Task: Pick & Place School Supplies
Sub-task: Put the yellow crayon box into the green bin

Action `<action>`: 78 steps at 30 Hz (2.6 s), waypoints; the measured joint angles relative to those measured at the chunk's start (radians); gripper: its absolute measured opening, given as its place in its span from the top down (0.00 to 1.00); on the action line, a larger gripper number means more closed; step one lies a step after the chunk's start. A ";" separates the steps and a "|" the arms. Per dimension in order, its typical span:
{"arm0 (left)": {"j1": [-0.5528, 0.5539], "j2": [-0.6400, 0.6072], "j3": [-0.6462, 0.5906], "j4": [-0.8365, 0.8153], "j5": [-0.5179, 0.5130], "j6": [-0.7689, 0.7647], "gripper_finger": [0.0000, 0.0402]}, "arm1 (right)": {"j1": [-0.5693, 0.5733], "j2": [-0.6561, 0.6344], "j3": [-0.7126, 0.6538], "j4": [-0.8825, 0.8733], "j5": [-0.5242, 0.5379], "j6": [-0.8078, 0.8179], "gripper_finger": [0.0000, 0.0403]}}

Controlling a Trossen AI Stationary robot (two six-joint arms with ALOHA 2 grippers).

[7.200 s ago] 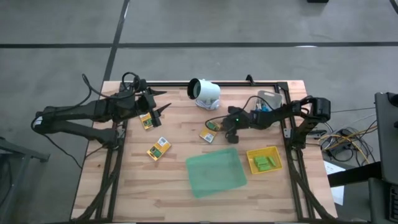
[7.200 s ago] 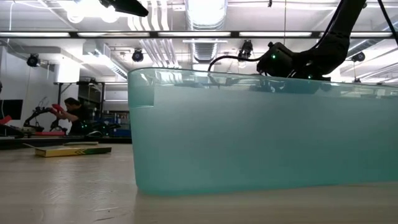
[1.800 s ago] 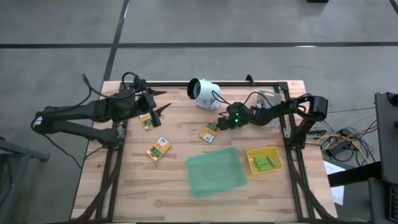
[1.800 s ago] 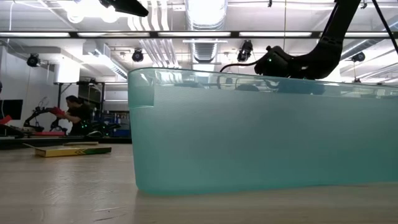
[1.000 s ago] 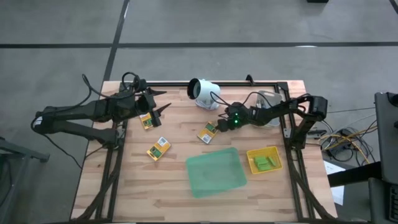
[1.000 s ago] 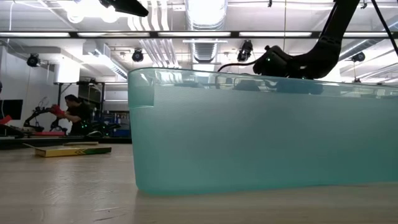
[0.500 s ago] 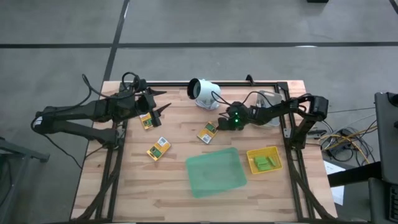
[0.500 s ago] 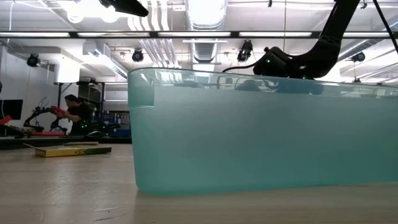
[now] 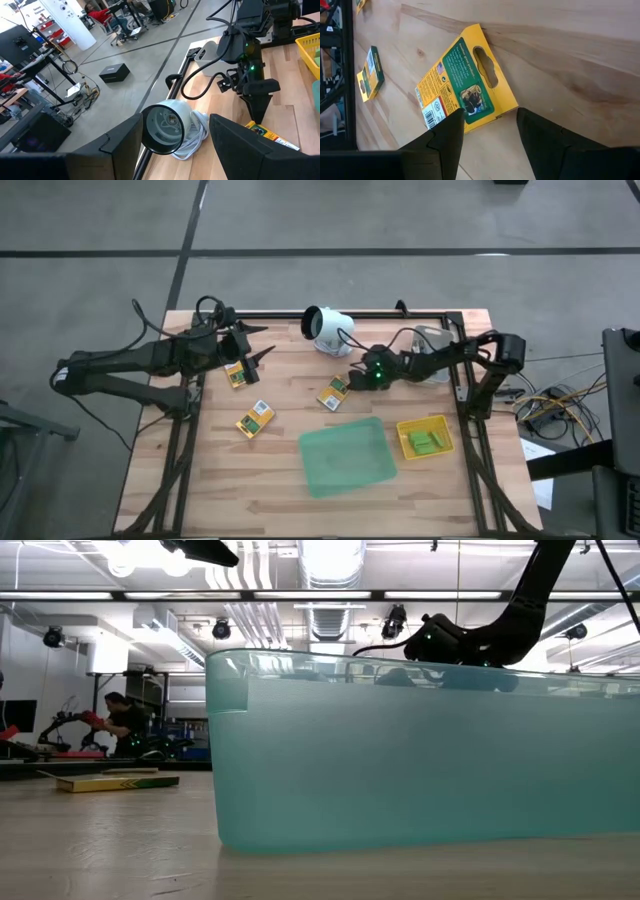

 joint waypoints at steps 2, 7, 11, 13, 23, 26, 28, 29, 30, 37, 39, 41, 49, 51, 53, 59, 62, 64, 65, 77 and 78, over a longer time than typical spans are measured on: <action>0.000 0.000 0.000 0.000 0.000 0.000 0.41 | 0.000 0.017 0.012 0.000 -0.001 -0.001 0.55; 0.000 0.000 0.000 0.000 0.000 0.000 0.41 | 0.002 0.038 0.044 -0.003 0.012 -0.008 0.55; 0.000 0.000 0.000 0.000 0.000 0.000 0.41 | 0.002 0.038 0.050 -0.004 0.044 -0.015 0.55; 0.000 0.000 0.000 0.000 0.000 0.000 0.41 | 0.003 0.038 0.050 -0.003 0.055 -0.018 0.55; 0.000 0.000 0.000 0.000 0.000 0.000 0.41 | 0.003 0.038 0.049 -0.016 0.110 -0.021 0.59; 0.000 0.000 0.000 0.000 0.000 0.000 0.41 | 0.003 0.038 0.048 -0.017 0.119 -0.020 0.59; 0.000 0.000 0.000 0.000 0.000 0.000 0.41 | 0.003 0.038 0.048 -0.018 0.130 -0.018 0.59; 0.000 0.000 0.000 0.000 0.000 0.000 0.41 | 0.003 0.038 0.048 -0.018 0.137 -0.017 0.59; 0.000 0.000 0.000 0.000 0.000 0.000 0.41 | 0.003 0.038 0.048 -0.018 0.139 -0.017 0.59; 0.000 0.000 0.000 0.000 0.000 0.000 0.41 | 0.002 0.038 0.048 -0.018 0.178 -0.017 0.59; 0.000 0.000 0.000 0.000 0.000 0.000 0.41 | 0.002 0.038 0.048 -0.016 0.194 -0.011 0.59; 0.000 0.000 0.000 0.000 0.000 0.000 0.41 | 0.002 0.038 0.048 -0.011 0.199 -0.004 0.59; 0.000 0.000 0.000 0.000 0.000 0.000 0.41 | 0.000 0.039 0.050 0.004 0.206 0.014 0.60; 0.000 0.000 0.000 0.000 0.000 0.000 0.41 | 0.002 0.039 0.051 0.003 0.206 0.016 0.60; 0.000 0.000 0.000 0.000 0.000 0.000 0.41 | 0.005 0.038 0.051 0.004 0.207 0.016 0.60; 0.000 0.000 0.000 0.000 0.000 0.000 0.41 | 0.017 0.038 0.051 0.004 0.207 0.021 0.60; 0.000 0.000 0.000 0.000 0.000 0.000 0.41 | 0.027 0.038 0.052 0.004 0.215 0.032 0.60; 0.000 0.000 0.000 0.000 0.000 0.000 0.41 | 0.035 0.038 0.052 0.005 0.231 0.032 0.60; 0.000 0.000 0.000 0.000 0.000 0.000 0.41 | 0.038 0.038 0.052 0.005 0.237 0.032 0.60; 0.000 0.000 0.000 0.000 0.000 0.000 0.41 | 0.043 0.048 0.052 0.010 0.256 0.020 0.60; 0.000 0.000 0.000 0.000 0.000 0.000 0.41 | 0.043 0.052 0.052 0.012 0.256 0.022 0.60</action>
